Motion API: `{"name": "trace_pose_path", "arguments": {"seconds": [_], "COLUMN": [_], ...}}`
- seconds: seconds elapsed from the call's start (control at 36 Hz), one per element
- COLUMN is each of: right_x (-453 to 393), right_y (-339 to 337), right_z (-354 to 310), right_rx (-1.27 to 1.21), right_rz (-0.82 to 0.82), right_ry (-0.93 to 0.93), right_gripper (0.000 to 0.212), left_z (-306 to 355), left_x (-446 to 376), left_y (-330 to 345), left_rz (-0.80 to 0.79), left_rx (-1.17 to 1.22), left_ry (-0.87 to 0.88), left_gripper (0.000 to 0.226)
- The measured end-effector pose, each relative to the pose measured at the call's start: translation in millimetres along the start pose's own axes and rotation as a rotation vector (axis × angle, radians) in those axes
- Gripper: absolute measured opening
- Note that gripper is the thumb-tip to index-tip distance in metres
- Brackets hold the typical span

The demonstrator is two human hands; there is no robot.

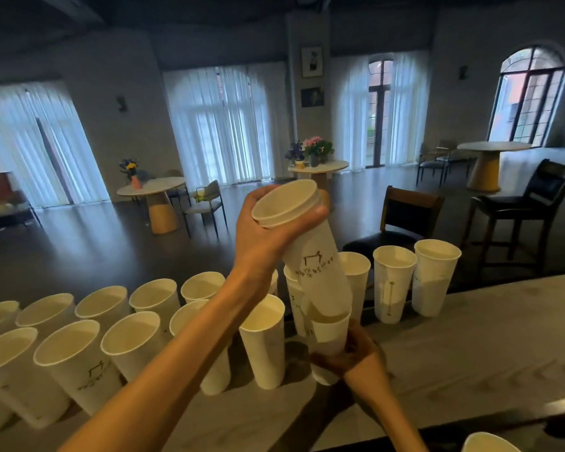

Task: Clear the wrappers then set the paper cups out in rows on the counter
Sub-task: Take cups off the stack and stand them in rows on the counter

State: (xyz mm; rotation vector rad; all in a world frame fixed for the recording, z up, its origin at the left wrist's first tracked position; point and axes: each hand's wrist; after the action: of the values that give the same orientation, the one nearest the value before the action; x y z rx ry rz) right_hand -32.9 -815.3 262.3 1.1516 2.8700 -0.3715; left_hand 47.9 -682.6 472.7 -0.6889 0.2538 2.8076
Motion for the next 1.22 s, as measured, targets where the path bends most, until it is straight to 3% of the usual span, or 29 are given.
{"name": "trace_pose_path", "arguments": {"seconds": [0.28,0.42,0.53,0.58,0.69,0.86,1.03,1.14,1.22], "right_x": [-17,-10,5,8,14,13,11,6,-5], "right_y": [-8,-65,-103,-116,-135,-150,-135,-124,-114], "right_z": [1,16,-2,-8,-16,-19,-36,-33,-18], "right_rx": [-0.008,-0.112,-0.104,-0.104,-0.009,0.065,-0.058,-0.007,0.031], "right_rz": [-0.135,-0.045,-0.091,-0.094,-0.205,-0.344,-0.218,-0.165,-0.053], "right_ry": [0.070,0.048,0.024,0.011,0.079,0.153,0.124,0.092,0.057], "right_gripper": [0.099,0.090,0.086,0.093,0.083,0.100,0.060,0.063,0.079], "left_z": [12,-4,-19,-27,-38,-40,-44,-42,-42], "left_x": [3,13,24,30,37,40,37,39,41], "left_y": [13,36,65,78,99,105,100,97,97], "left_rz": [-0.070,-0.170,-0.241,-0.267,-0.301,-0.382,-0.409,-0.400,-0.315], "left_rx": [0.047,0.040,0.019,0.025,0.050,0.012,-0.059,-0.150,-0.164], "left_ry": [-0.019,-0.086,-0.144,-0.179,-0.246,-0.198,-0.161,-0.071,-0.036], "left_gripper": [0.092,0.087,0.081,0.076,0.071,0.078,0.066,0.072,0.073]}}
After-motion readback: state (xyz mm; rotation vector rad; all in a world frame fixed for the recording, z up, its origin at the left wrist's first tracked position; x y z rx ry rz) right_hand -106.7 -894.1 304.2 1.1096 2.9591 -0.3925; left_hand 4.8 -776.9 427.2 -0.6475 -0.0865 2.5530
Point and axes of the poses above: each hand's wrist, its own x-axis away from the middle knuckle, its own y-axis out of the palm, z = x × y, and after that the axes turned 10 degrees about z, right-handed
